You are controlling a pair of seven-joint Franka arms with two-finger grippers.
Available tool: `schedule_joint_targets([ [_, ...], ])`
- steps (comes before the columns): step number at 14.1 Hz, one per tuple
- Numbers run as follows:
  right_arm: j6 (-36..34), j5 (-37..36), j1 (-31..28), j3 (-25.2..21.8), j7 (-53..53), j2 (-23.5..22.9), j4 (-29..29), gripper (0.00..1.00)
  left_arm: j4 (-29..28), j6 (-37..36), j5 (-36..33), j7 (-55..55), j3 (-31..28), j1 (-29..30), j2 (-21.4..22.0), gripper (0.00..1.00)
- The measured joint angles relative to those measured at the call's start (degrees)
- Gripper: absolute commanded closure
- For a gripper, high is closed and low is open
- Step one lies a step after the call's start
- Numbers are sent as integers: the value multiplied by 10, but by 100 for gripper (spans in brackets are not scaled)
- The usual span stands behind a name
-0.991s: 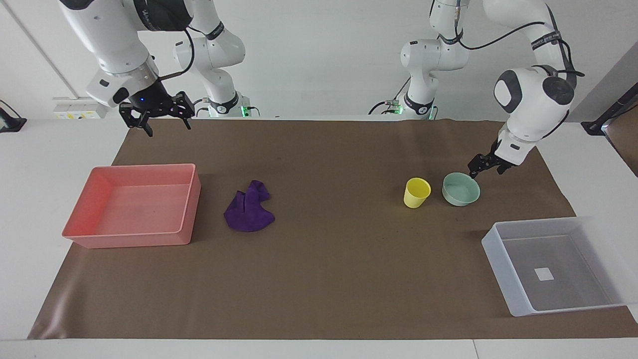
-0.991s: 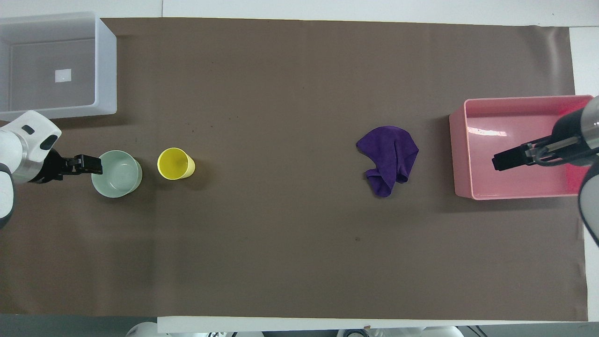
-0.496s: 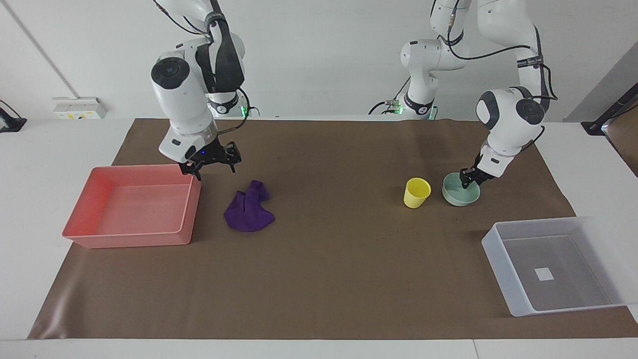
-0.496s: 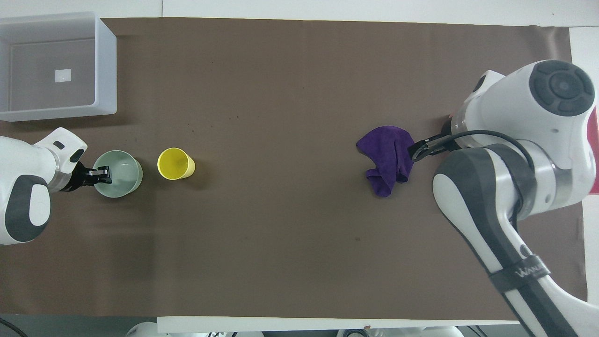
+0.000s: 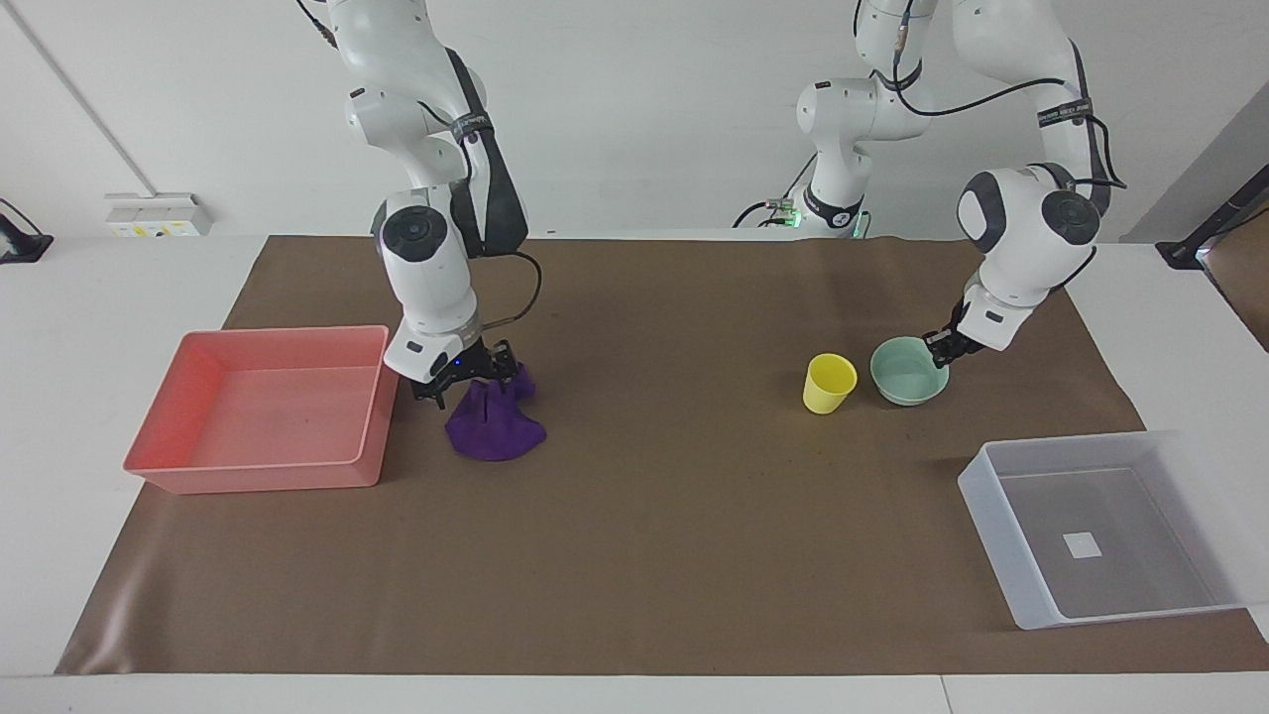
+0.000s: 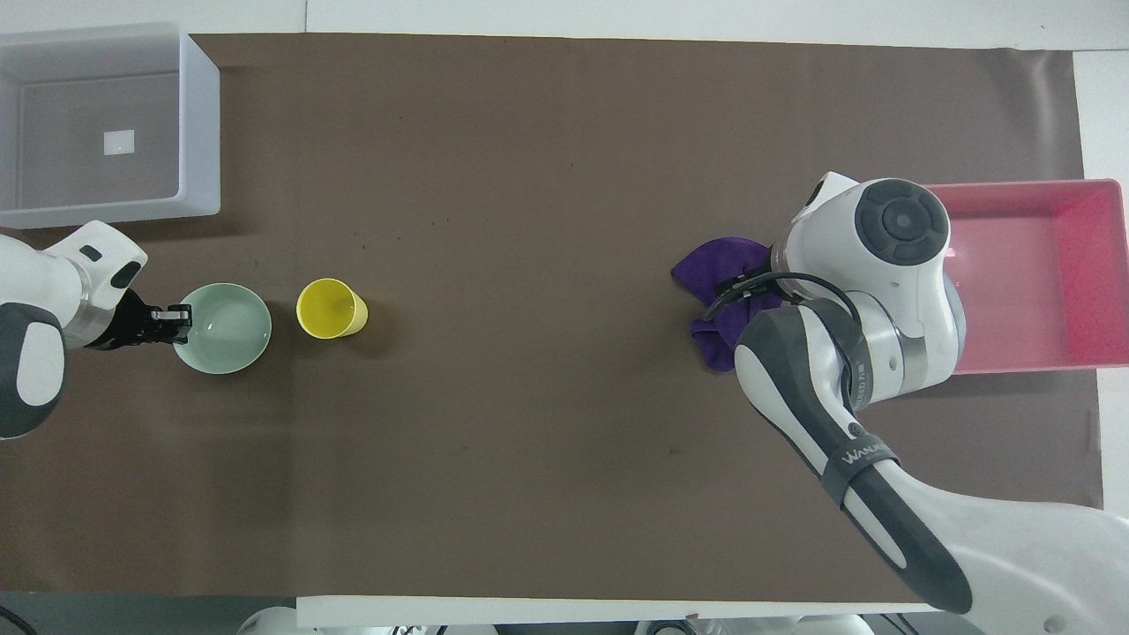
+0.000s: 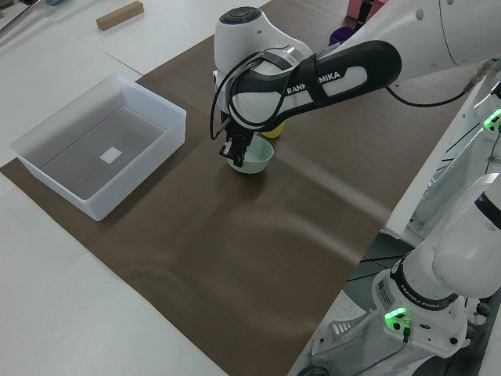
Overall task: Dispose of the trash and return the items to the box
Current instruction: 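Grasp the green bowl with the left gripper while the right gripper grasps the cloth, then place the bowl in the white bin while the right gripper carries the cloth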
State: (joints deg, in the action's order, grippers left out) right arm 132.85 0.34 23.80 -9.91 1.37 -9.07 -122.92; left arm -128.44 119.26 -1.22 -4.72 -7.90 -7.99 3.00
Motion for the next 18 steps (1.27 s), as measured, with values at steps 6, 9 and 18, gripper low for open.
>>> schedule_joint_targets([
  [6, 53, 1, 16, 0, -24, -46, -4, 96, 260, -107, 76, -9, -5, 36, -79, 100],
  [9, 53, 1, 15, -1, -27, -44, 3, 100, 393, -65, 99, -8, -6, 88, -211, 100],
  [18, -135, 1, -15, -7, -29, 51, 94, 100, 481, 130, 100, -8, -5, 121, -417, 0],
])
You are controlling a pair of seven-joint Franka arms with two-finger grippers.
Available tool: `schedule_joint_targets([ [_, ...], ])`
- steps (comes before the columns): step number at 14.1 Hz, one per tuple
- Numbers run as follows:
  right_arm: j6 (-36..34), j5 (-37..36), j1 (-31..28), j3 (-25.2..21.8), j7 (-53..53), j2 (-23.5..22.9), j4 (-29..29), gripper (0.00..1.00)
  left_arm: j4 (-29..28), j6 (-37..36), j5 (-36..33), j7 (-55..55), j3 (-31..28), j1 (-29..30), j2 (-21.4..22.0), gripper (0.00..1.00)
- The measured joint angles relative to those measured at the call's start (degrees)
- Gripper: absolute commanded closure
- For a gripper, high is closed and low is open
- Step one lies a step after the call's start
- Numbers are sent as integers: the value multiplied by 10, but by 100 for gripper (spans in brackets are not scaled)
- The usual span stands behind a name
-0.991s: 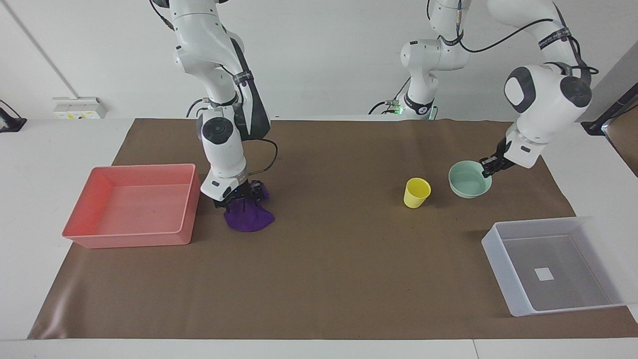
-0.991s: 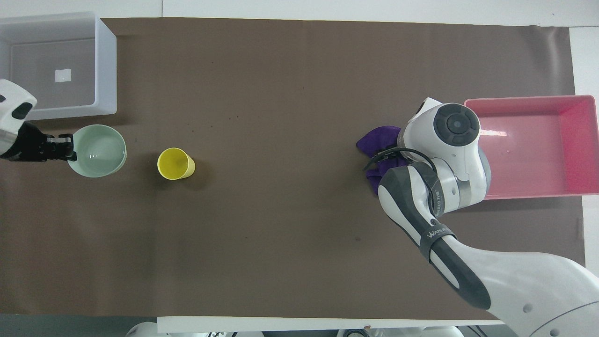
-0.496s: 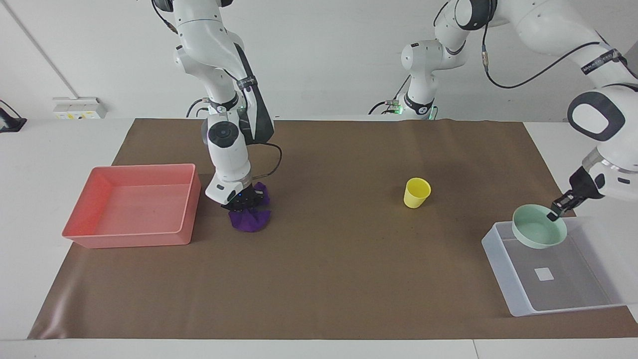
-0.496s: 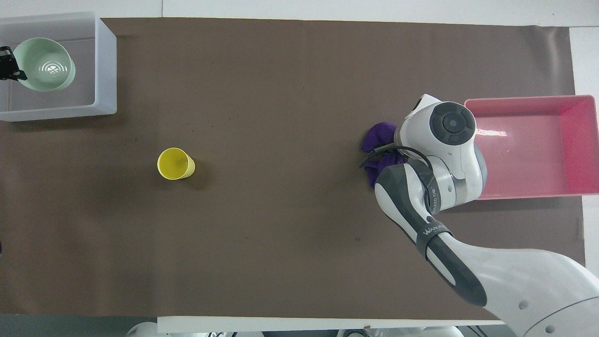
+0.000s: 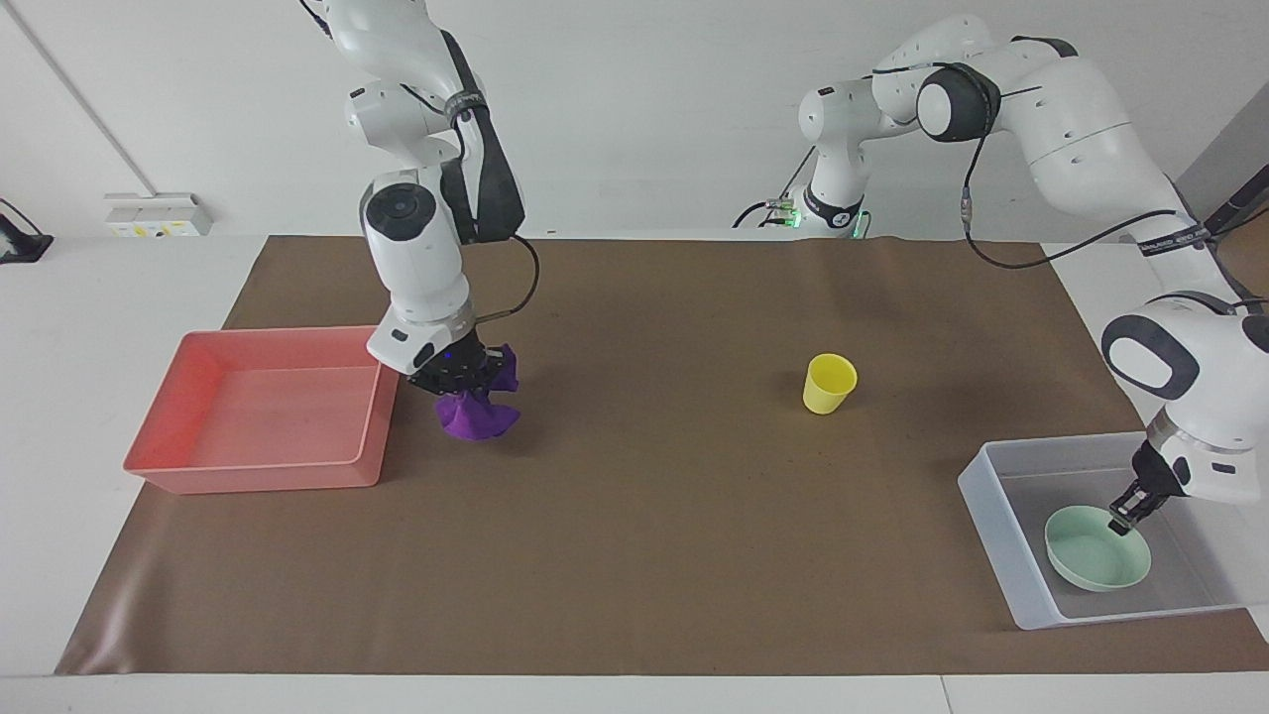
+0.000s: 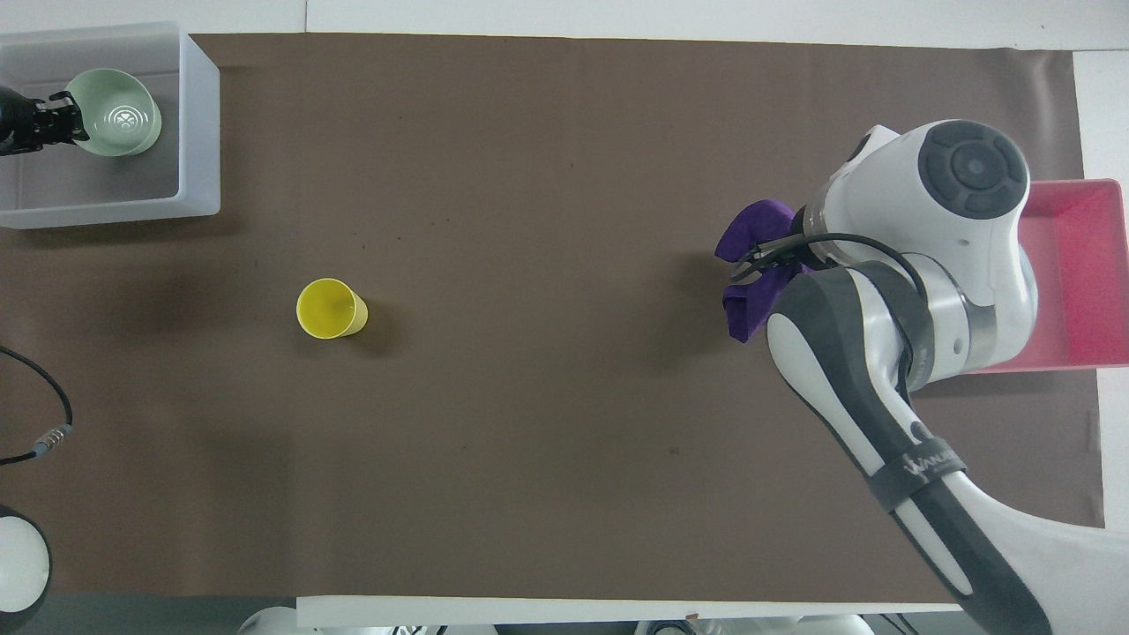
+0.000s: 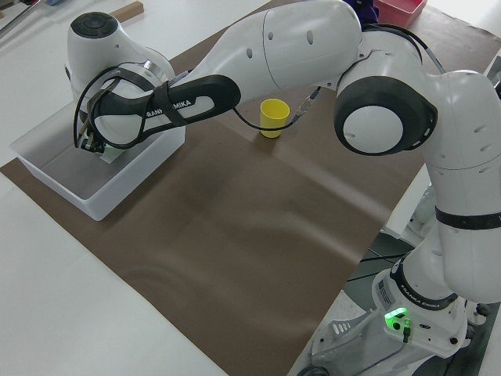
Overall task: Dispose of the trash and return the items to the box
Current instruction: 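Place the bowl in the white bin while the right gripper carries the cloth, then drop the cloth in the pink bin while the left gripper reaches the cup, then grasp the yellow cup with the left gripper and place it in the bowl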
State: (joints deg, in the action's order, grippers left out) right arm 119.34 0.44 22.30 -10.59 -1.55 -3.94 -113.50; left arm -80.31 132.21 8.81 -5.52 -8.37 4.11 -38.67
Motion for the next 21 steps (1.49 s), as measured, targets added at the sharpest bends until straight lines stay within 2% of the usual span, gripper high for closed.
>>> schedule_joint_targets([
  [3, -52, -1, -33, -2, 7, 45, 7, 100, 12, -64, -1, 0, 1, -1, 24, 0],
  [5, -92, -2, -67, -3, 50, 77, 12, 100, -1, -123, -2, 2, 2, -8, 78, 0],
  [8, -113, -3, -153, -6, 165, 98, 6, 100, -104, -216, -10, -1, 5, -60, 207, 0],
  [11, -64, -3, -227, -8, 251, 87, -31, 100, -219, -294, -11, -38, 7, -140, 298, 0],
  [14, 10, -3, -252, -8, 281, 50, -63, 97, -309, -275, -12, -76, 10, -205, 337, 0],
  [16, 55, -3, -252, -7, 282, 13, -70, 93, -377, -203, -12, -96, 11, -233, 357, 1],
  [18, 81, -3, -252, -5, 282, -18, -71, 90, -450, -110, -12, -112, 12, -253, 375, 99],
  [20, 88, -3, -250, -5, 282, -34, -71, 82, -506, -42, -12, -130, 12, -262, 384, 100],
  [21, 89, -3, -249, -4, 282, -35, -71, 64, -519, -24, -12, -134, 12, -263, 385, 100],
])
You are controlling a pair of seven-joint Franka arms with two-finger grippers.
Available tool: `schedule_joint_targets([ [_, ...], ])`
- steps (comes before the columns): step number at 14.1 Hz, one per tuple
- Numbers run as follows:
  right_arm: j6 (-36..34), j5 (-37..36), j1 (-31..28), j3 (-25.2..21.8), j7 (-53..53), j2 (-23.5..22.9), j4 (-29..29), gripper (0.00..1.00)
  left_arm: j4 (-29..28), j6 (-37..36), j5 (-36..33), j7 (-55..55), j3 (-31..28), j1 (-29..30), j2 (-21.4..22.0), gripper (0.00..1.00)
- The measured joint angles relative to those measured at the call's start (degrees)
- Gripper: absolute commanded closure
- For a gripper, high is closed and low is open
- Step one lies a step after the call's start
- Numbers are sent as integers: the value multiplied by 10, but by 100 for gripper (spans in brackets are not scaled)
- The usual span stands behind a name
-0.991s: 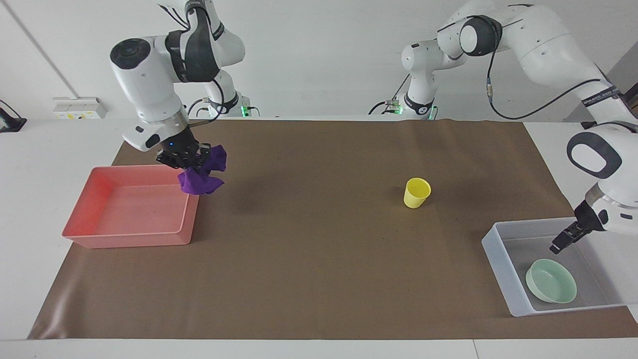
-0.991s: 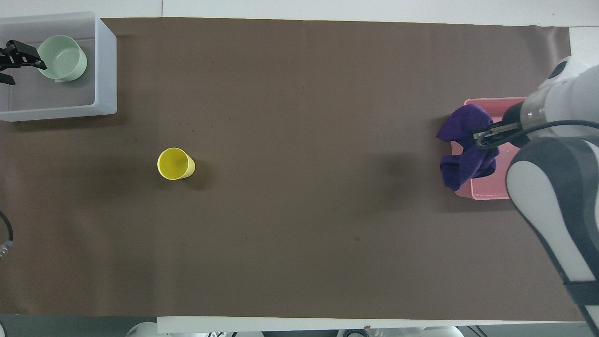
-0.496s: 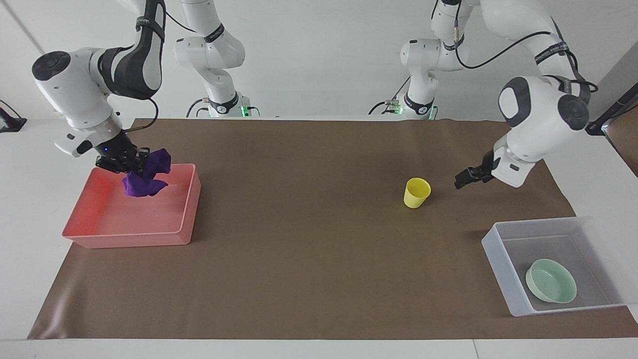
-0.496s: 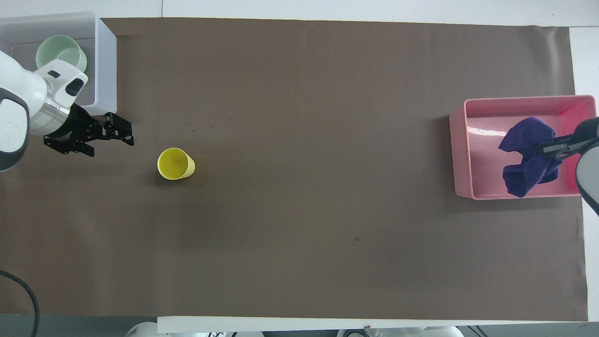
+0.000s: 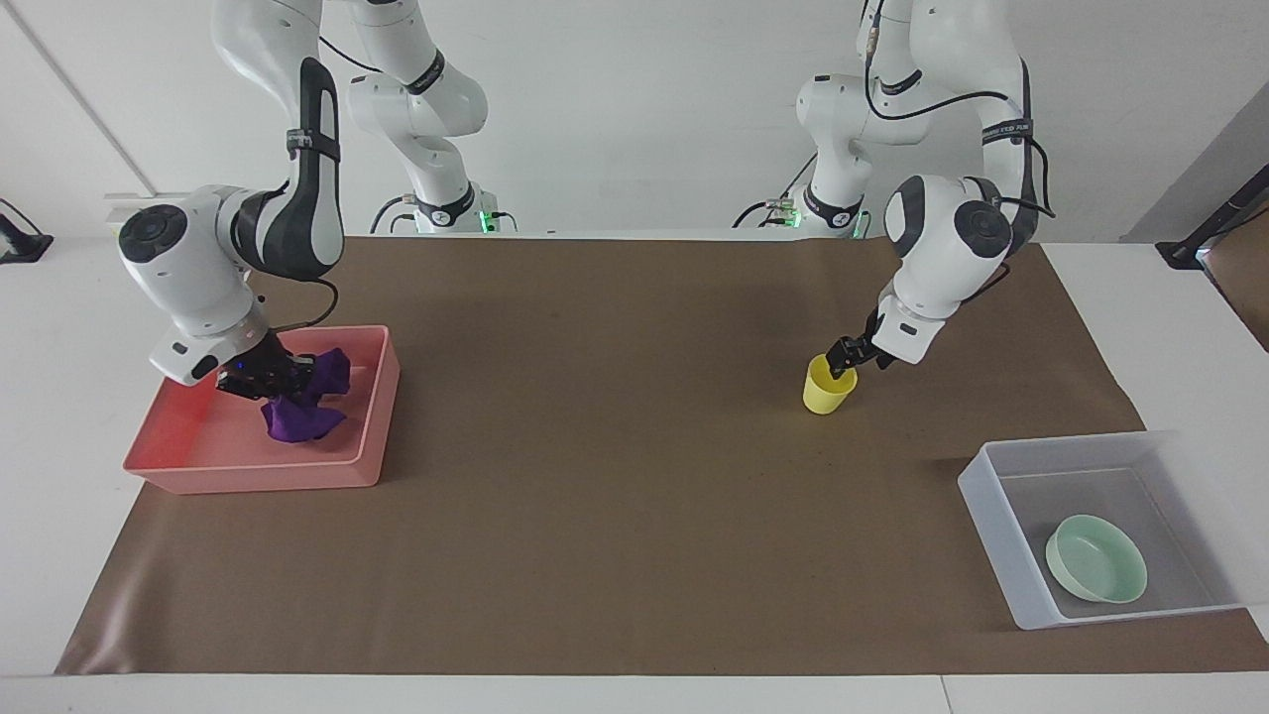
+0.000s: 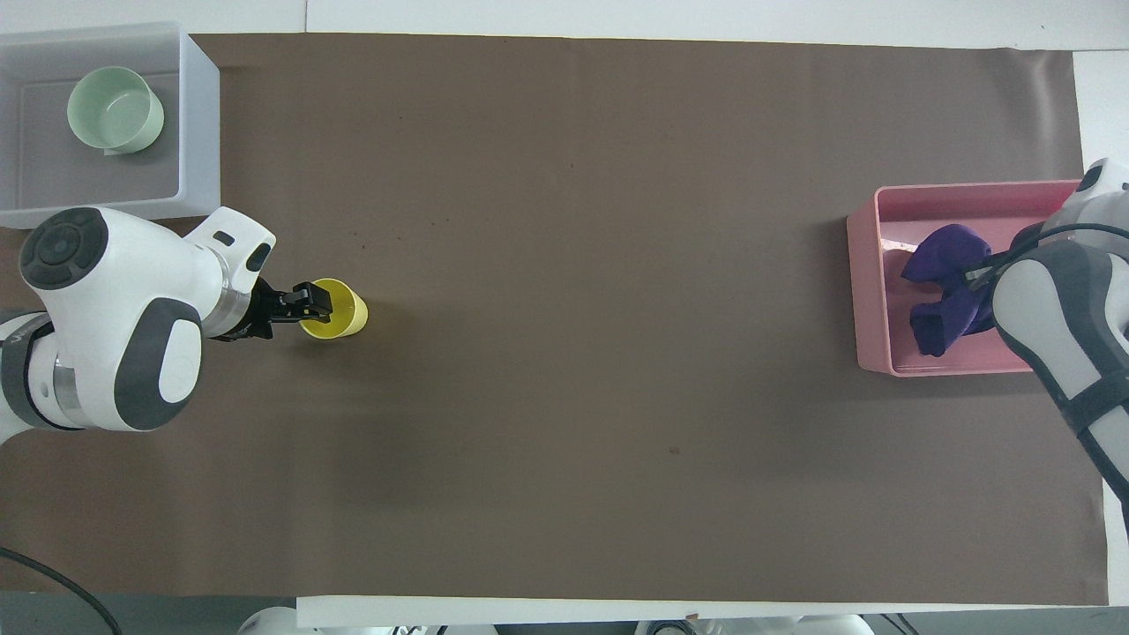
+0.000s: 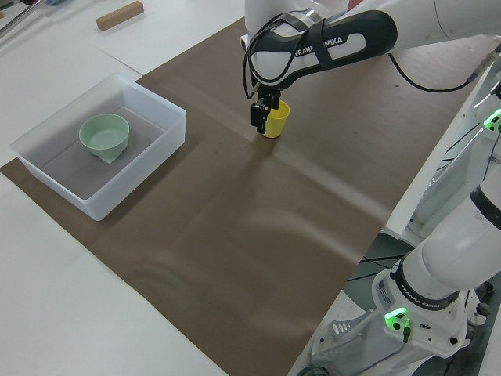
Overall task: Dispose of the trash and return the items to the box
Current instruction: 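Grasp the yellow cup with the left gripper and place it in the bowl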
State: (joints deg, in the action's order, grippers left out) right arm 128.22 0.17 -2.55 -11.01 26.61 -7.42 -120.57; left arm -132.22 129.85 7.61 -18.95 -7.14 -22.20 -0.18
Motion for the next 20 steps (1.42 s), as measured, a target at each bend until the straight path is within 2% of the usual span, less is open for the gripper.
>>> schedule_joint_targets([
  [3, 0, 0, 1, 1, 0, 1, 3, 25, -3, 10, 0, -9, 0, 0, 2, 100],
  [6, -2, 0, 2, 5, -1, 3, 12, 1, 33, -21, 0, -14, -2, 1, 2, 100],
  [8, -28, 0, 2, 12, -6, 9, 26, 0, 131, -114, 0, -21, -8, 7, -14, 100],
  [10, -80, 0, 2, 26, -27, 23, 46, 0, 278, -205, 0, -24, -11, 42, -56, 100],
  [13, -146, 0, 5, 64, -107, 59, 60, 0, 477, -246, -7, -16, -14, 128, -163, 100],
  [14, -166, 0, 7, 76, -130, 72, 61, 0, 524, -244, -7, -2, -15, 157, -200, 100],
  [16, -203, 0, 8, 99, -165, 100, 63, 0, 579, -206, -7, 33, -15, 211, -270, 100],
  [18, -250, 1, 8, 118, -185, 125, 74, 0, 591, -138, -6, 66, -12, 244, -328, 100],
  [20, -318, 1, 8, 131, -192, 140, 109, 0, 588, -82, -6, 81, -10, 249, -369, 99],
])
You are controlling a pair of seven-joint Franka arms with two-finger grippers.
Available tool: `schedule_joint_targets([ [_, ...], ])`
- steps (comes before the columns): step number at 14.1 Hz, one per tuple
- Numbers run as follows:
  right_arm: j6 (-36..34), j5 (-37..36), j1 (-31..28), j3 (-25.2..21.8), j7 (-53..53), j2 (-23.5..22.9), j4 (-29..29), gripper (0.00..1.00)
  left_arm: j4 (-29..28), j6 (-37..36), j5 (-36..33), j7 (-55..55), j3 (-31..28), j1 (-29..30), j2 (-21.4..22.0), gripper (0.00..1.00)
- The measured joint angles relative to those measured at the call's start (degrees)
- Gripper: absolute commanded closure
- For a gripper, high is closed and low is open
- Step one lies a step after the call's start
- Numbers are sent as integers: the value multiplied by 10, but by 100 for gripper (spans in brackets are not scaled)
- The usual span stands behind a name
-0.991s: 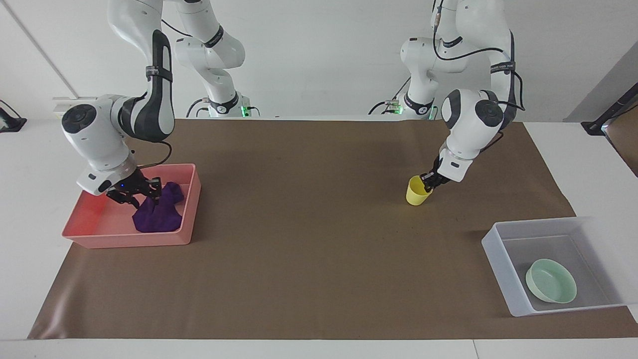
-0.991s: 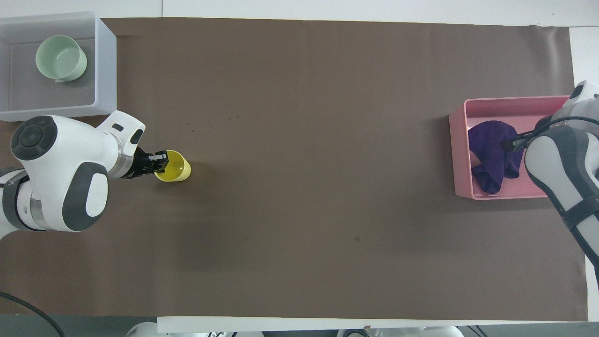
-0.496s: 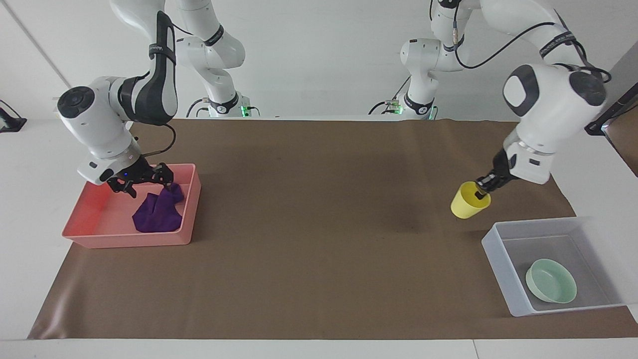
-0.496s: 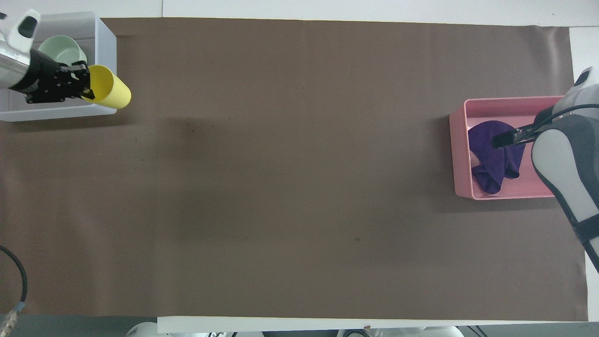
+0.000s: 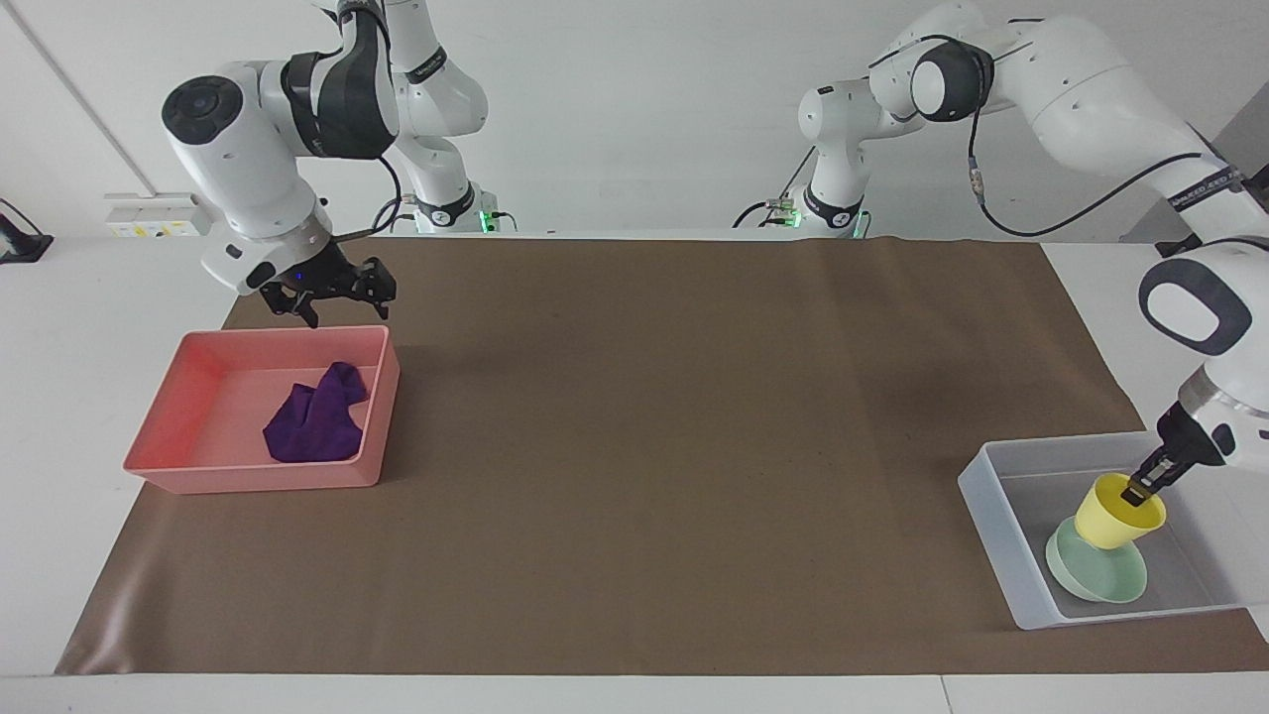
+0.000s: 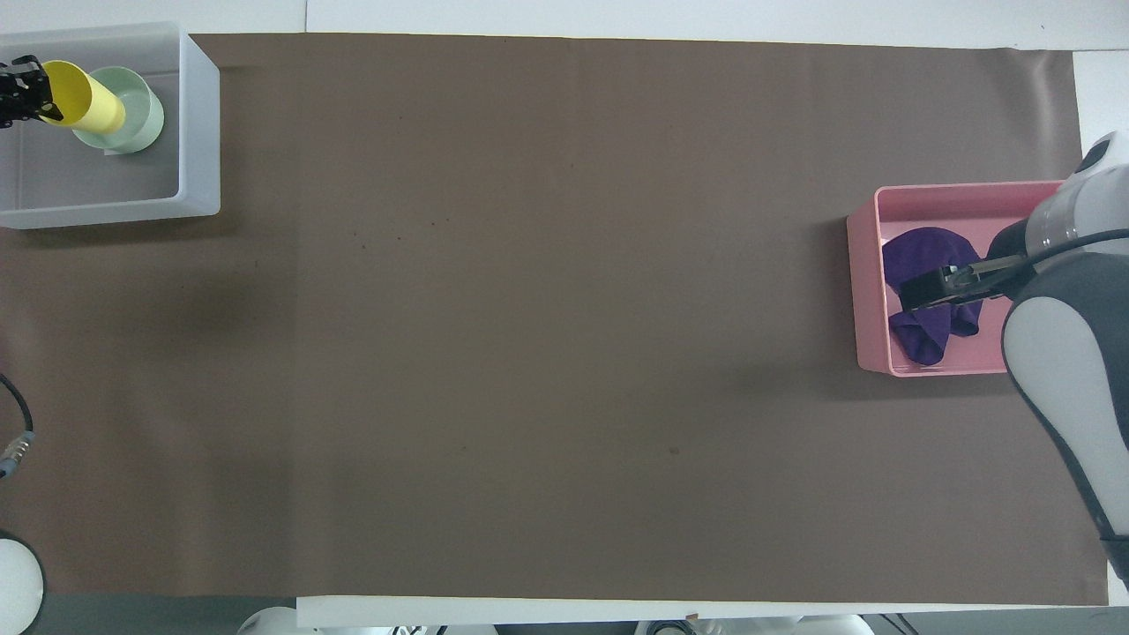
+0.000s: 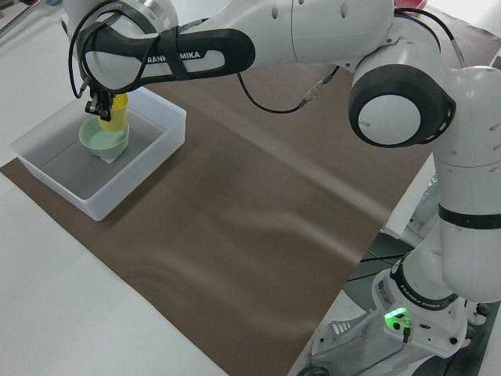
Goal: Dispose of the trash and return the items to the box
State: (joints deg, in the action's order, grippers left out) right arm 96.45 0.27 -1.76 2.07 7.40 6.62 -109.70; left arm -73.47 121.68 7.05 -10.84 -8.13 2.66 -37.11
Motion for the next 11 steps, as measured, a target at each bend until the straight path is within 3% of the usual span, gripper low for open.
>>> schedule_joint_targets([
  [2, -68, 0, 0, 2, -1, 8, 50, 0, -6, 26, 1, 17, 3, 0, -20, 1],
  [7, -174, 0, -1, 2, -1, 9, 137, 0, -6, 19, 2, 41, 4, -6, -6, 0],
  [9, -198, 0, -1, 2, -1, 9, 157, 0, -30, 1, 0, 48, 4, -14, 38, 0],
  [11, -202, 0, -1, 2, -1, 9, 161, 0, -102, -25, -3, 52, 4, -25, 124, 0],
])
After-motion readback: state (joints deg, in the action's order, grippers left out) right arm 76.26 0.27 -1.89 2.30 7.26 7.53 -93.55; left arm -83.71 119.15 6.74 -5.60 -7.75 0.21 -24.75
